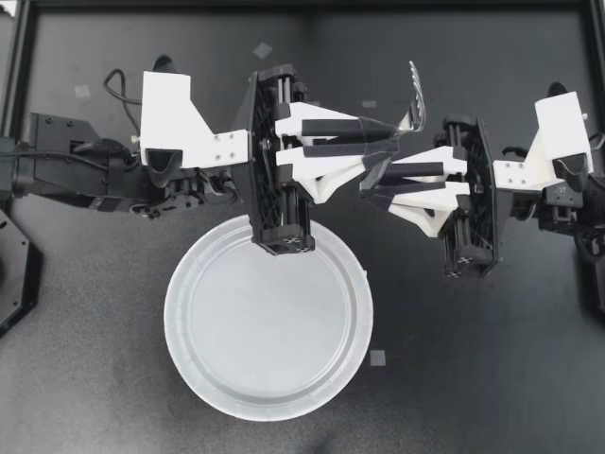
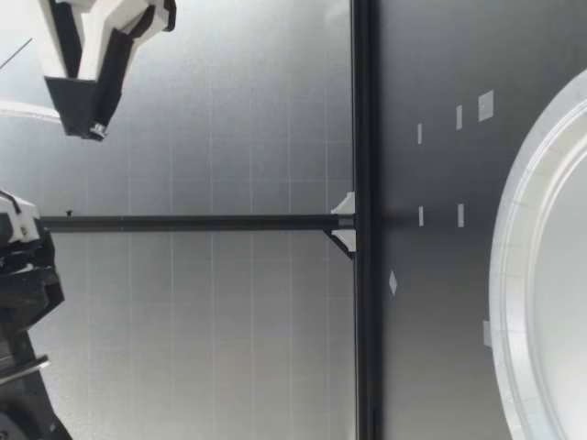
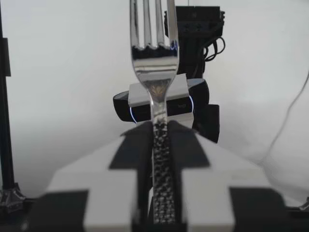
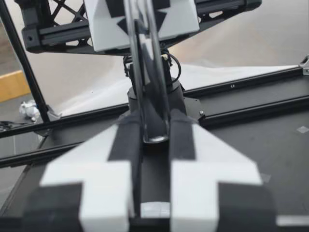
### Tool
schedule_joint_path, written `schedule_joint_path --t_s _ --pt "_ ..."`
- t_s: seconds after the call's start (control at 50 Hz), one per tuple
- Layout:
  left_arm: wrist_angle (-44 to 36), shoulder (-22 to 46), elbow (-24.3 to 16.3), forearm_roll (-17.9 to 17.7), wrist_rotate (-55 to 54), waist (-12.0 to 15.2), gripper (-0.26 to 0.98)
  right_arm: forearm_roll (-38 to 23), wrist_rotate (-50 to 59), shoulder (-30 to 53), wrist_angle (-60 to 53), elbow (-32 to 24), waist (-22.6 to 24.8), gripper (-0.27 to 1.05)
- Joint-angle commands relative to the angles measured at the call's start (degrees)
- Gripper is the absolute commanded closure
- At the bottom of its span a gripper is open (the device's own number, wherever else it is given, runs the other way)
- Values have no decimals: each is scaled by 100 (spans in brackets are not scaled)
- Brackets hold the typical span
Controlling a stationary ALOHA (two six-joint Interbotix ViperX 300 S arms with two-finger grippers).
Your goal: Pick up the fork and place it on the plate.
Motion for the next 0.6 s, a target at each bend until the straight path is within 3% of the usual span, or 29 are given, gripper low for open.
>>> schedule_joint_path --t_s 0.0,0.16,0.4,0.58 --pt "264 -105 -88 18 9 -9 68 18 18 -70 -53 -114 -9 95" --pt "536 -149 -70 26 35 -9 48 9 18 -62 -53 -114 -9 95" --pt "659 -158 -70 26 9 -9 -13 9 18 -62 -62 -88 -9 95" --pt "677 -193 -70 26 26 -9 -17 26 35 -97 -26 -35 -9 95"
